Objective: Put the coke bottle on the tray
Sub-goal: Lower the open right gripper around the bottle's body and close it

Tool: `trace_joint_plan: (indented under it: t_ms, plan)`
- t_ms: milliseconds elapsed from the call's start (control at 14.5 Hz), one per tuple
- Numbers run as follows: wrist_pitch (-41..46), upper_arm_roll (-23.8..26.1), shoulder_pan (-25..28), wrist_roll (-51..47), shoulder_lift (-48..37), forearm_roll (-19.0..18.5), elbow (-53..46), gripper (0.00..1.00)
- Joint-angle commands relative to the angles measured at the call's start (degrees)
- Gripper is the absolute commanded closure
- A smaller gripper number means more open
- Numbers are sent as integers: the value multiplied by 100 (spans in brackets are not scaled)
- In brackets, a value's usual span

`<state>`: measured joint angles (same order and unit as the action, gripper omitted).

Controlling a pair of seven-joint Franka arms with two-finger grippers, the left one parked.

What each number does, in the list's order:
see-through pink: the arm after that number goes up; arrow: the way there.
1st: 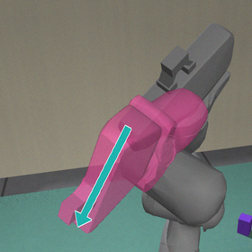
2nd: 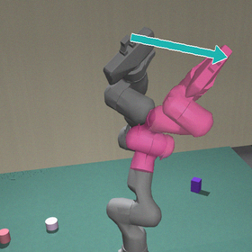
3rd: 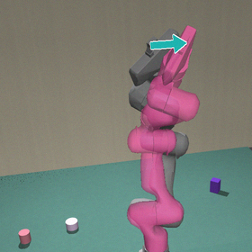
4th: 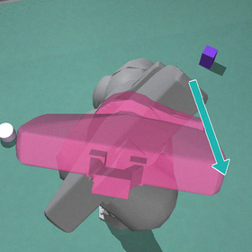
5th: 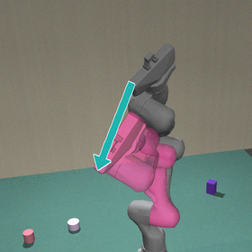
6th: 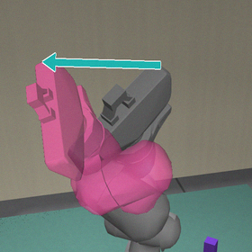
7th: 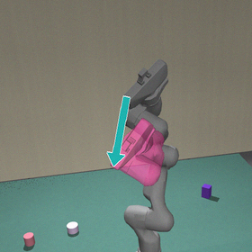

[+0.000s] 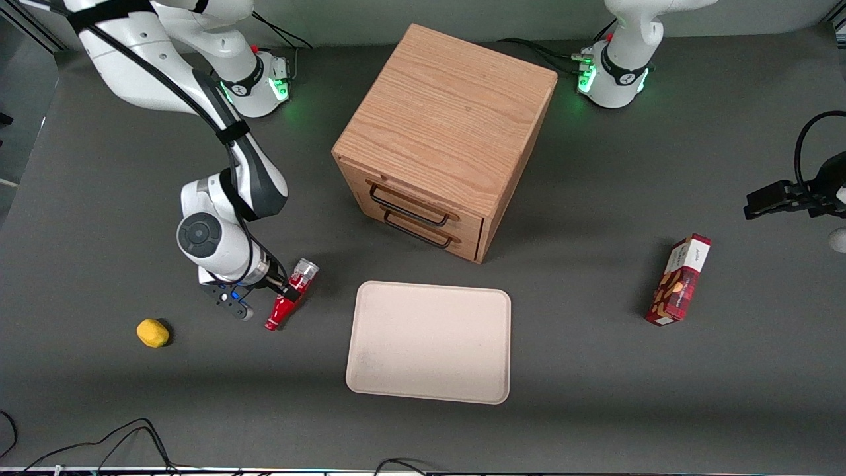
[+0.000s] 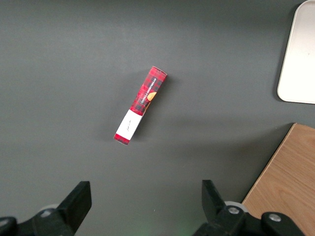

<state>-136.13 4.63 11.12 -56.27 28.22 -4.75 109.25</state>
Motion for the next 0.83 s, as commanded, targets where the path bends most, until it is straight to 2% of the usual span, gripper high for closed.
trace_joint_plan:
  t_ms: [0,756]
  plan:
    - [-404,30,4,-252,279,-158,44,0]
    - [-616,21,127,-305,579,-201,8,0]
